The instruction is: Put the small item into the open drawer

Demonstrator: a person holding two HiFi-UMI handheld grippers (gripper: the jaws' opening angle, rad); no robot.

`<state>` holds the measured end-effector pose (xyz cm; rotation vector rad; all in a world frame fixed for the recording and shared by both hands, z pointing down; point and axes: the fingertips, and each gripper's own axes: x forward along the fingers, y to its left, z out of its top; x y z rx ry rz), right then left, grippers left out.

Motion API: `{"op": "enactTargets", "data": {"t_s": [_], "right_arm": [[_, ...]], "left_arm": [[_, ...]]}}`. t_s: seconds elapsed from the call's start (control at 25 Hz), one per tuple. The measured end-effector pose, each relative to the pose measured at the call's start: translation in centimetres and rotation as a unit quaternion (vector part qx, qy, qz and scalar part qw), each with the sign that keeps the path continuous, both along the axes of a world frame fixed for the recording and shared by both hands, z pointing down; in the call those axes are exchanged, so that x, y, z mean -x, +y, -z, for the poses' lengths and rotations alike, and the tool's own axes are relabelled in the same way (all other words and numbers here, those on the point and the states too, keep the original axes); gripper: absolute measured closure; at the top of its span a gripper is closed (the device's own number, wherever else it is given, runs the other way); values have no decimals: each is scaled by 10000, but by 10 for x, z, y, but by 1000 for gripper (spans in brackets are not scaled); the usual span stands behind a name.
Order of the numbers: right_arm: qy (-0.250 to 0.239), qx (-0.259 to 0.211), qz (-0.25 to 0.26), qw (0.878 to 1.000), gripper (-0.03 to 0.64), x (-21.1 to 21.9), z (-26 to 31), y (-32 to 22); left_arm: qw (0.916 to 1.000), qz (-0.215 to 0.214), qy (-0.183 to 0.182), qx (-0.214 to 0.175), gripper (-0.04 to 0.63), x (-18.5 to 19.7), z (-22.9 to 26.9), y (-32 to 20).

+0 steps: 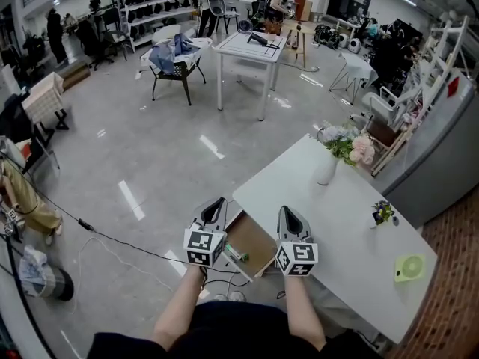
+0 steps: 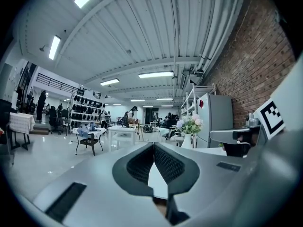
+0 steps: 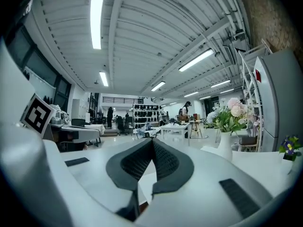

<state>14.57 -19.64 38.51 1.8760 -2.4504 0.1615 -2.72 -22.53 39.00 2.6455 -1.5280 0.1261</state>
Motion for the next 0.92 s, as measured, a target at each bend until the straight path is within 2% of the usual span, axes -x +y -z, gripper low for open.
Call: {"op": "enactTargets", "data": {"t_s": [0.92], "right_arm": [[4,73,-53,10000,618,1,-5,6]], "left_arm": [[10000,-68,21,55,572,-2,-7,5]]}}
